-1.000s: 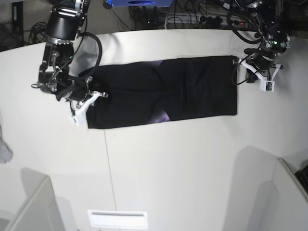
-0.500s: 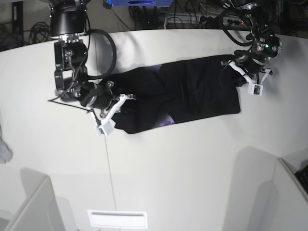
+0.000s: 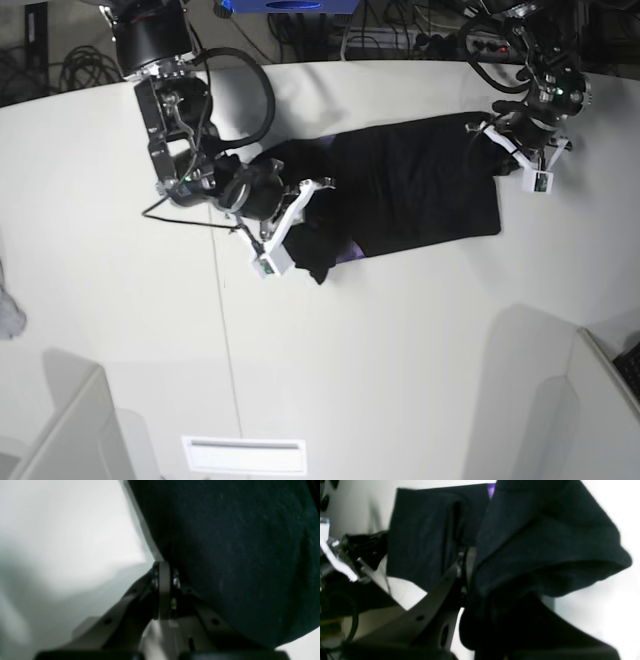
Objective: Fold the T-shirt properly
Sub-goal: 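Lift the strip end with the right gripper and fold it toward the other end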
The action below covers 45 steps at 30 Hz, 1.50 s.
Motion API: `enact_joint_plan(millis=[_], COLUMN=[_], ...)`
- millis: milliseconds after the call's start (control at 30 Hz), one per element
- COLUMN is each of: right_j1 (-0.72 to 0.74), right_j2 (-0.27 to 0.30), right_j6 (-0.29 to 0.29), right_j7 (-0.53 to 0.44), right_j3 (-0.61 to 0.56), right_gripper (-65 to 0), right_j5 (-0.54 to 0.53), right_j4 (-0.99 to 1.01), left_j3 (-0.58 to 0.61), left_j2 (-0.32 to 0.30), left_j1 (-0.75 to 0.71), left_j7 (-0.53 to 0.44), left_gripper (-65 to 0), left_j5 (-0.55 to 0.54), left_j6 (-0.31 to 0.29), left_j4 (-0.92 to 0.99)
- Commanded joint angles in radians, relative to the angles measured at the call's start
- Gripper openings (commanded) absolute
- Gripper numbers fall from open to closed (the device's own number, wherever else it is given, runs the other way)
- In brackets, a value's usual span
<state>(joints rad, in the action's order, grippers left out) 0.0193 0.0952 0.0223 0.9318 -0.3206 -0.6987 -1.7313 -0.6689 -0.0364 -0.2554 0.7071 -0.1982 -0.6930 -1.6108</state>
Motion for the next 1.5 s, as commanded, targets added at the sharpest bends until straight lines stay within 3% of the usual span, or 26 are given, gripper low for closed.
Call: enact_joint_plan(millis=[0,100,333,600,833,1000,1300,1467], right_j1=[0.018,0.018,0.026,0.040,0.041,0.057,0.061,0.084], right_j2=[-0.004,-0.007,-0.007,-0.012,-0.058,-0.067,-0.071,-0.085], right_j6=[0.005,0.003,-0.089,-0.094,-0.094,-0.094,-0.097,-0.141], right_j7=[-0.033,-0.053,-0.124,-0.148,-0.148,-0.148,-0.148,-0.148], right_j3=[-0.007,-0.039,-0.150,-0.194,-0.197,-0.197,-0.199,-0.262], right_gripper=[-65.0,-65.0,-65.0,-65.0,-65.0,-65.0,-65.0,-65.0], right_j5=[-0.016,-0.016,-0.017,-0.019,-0.017,-0.017,-0.019,-0.019], right_j4=[-0.022,-0.022,-0.022,-0.022,-0.022,-0.022,-0.078,-0.071], left_j3=[-0.024,-0.053,-0.084,0.025,0.104,0.165,0.176,0.169], left_j2=[-0.013,-0.032,-0.059,-0.053,-0.049,-0.049,-0.049,-0.052], left_j1=[-0.005,-0.005,-0.002,-0.003,0.001,0.003,0.005,0.005], left_j7=[-0.011,-0.011,-0.011,-0.011,-0.011,-0.011,-0.011,-0.011], left_gripper=[-65.0,-65.0,-65.0,-65.0,-65.0,-65.0,-65.0,-65.0], left_j5=[-0.005,-0.005,-0.004,-0.004,-0.004,-0.013,-0.013,-0.013], left_j6=[-0.005,-0.005,-0.005,-0.005,-0.005,0.054,0.055,0.055], left_j4=[-0.018,-0.018,-0.009,-0.009,-0.012,-0.018,-0.018,-0.018])
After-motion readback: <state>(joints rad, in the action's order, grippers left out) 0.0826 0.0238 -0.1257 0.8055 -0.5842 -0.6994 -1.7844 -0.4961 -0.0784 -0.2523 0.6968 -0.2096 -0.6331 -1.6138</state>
